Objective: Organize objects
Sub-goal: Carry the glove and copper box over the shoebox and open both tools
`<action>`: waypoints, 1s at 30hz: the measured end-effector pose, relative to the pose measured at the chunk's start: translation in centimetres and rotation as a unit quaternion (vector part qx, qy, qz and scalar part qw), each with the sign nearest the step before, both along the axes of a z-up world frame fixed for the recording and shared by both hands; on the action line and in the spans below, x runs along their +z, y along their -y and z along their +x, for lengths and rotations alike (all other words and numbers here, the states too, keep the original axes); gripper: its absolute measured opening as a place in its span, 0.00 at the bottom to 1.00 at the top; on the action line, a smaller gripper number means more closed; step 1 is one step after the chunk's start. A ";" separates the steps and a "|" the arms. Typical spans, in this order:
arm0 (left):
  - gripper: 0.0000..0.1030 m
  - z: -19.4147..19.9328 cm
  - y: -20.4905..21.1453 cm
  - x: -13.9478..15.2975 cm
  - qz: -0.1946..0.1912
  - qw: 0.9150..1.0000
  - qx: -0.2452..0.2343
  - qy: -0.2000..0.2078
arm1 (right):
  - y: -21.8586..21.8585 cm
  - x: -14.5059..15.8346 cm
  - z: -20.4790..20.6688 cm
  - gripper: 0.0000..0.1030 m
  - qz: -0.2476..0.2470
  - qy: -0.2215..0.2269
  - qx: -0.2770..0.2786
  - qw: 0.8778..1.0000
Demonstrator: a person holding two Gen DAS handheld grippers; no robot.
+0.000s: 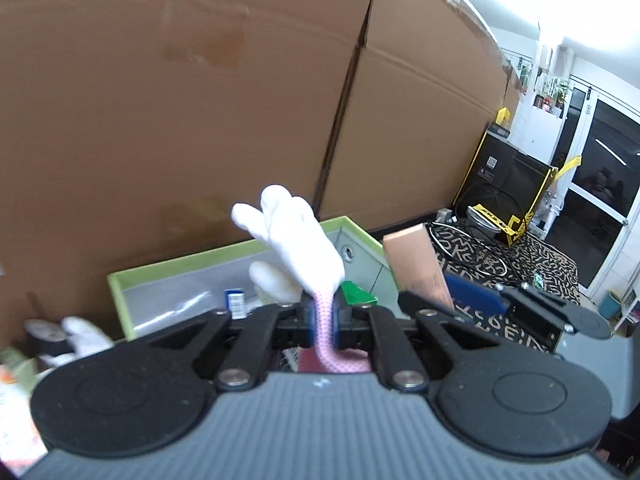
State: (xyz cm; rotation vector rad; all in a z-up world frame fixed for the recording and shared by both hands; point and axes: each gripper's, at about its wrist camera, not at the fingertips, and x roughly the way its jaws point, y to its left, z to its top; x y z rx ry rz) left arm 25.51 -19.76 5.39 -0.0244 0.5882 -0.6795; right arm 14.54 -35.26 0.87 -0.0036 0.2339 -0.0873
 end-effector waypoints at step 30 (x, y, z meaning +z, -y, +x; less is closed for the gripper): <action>1.00 0.2 -1.7 -3.5 -0.003 0.997 0.073 0.010 | -0.3 -1.9 1.4 0.83 -0.002 -0.013 -0.012 1.000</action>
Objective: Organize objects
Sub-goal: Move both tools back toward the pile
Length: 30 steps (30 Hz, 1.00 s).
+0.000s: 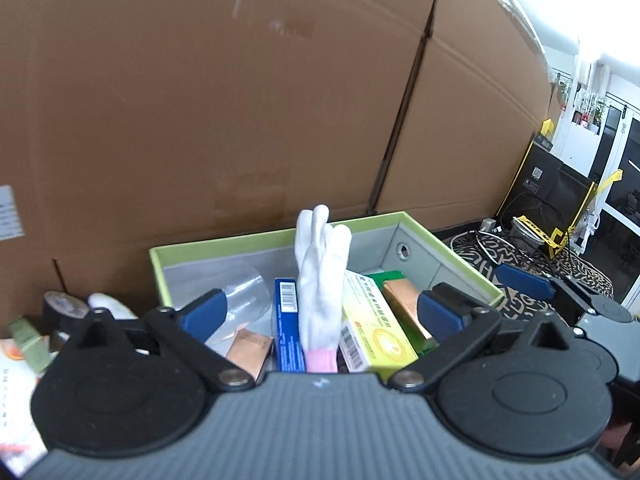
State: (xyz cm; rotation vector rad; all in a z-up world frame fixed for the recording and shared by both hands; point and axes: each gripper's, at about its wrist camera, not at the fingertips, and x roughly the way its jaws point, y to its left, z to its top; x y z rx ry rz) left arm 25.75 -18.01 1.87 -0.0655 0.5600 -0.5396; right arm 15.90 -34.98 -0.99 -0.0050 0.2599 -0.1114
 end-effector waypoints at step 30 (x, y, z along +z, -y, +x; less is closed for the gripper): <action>1.00 -14.8 -18.8 -3.3 -0.013 0.987 0.159 -0.010 | -14.3 -4.8 -6.1 0.88 0.028 -0.078 0.167 0.983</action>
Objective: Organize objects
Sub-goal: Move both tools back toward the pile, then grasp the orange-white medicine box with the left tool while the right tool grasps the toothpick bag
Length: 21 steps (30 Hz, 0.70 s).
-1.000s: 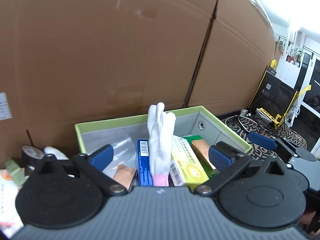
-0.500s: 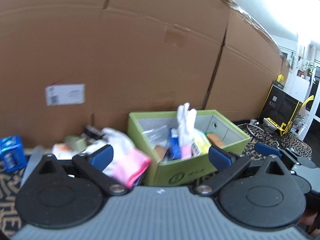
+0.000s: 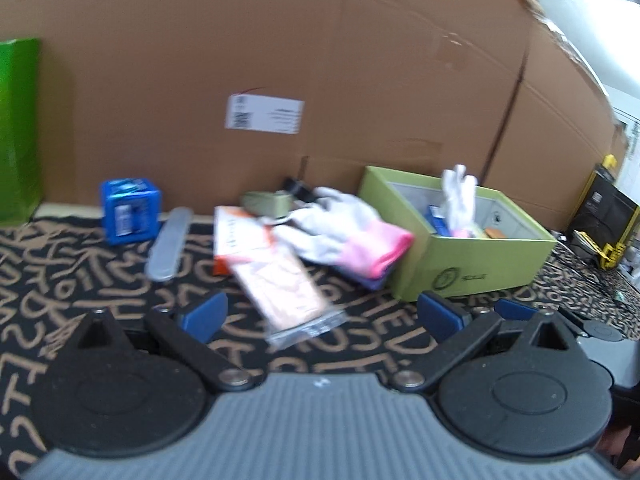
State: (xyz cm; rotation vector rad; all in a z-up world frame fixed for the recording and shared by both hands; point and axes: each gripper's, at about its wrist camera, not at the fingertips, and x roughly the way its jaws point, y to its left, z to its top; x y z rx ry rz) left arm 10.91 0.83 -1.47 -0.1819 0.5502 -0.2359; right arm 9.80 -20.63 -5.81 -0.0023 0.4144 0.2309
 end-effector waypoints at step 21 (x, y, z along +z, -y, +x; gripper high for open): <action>1.00 4.6 -5.6 -0.8 -0.019 0.999 0.016 -0.021 | -9.8 -1.5 9.1 0.54 -0.054 -0.071 0.121 0.989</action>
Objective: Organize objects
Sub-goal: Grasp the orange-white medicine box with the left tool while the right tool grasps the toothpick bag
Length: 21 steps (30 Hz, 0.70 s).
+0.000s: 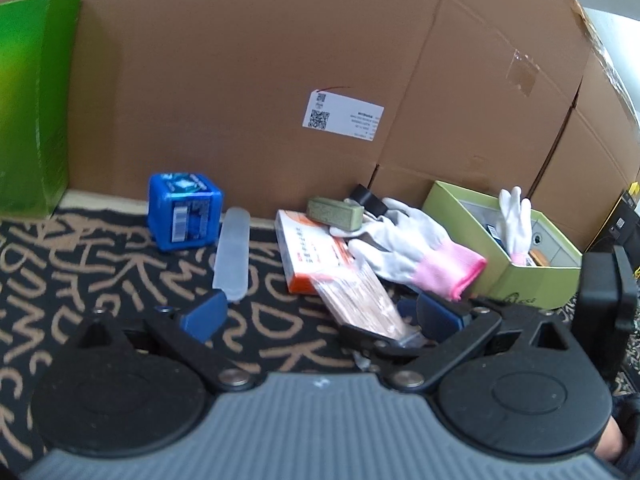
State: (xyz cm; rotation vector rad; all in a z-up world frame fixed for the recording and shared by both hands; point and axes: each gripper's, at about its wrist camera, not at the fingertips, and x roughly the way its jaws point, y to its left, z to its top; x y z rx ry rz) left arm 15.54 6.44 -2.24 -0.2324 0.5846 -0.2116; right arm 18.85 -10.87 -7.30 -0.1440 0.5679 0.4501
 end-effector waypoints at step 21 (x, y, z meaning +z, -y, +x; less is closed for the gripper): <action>0.71 10.4 6.5 -3.8 0.115 0.992 -0.023 -0.044 | 6.9 0.9 -6.6 0.34 0.046 0.003 -0.065 0.997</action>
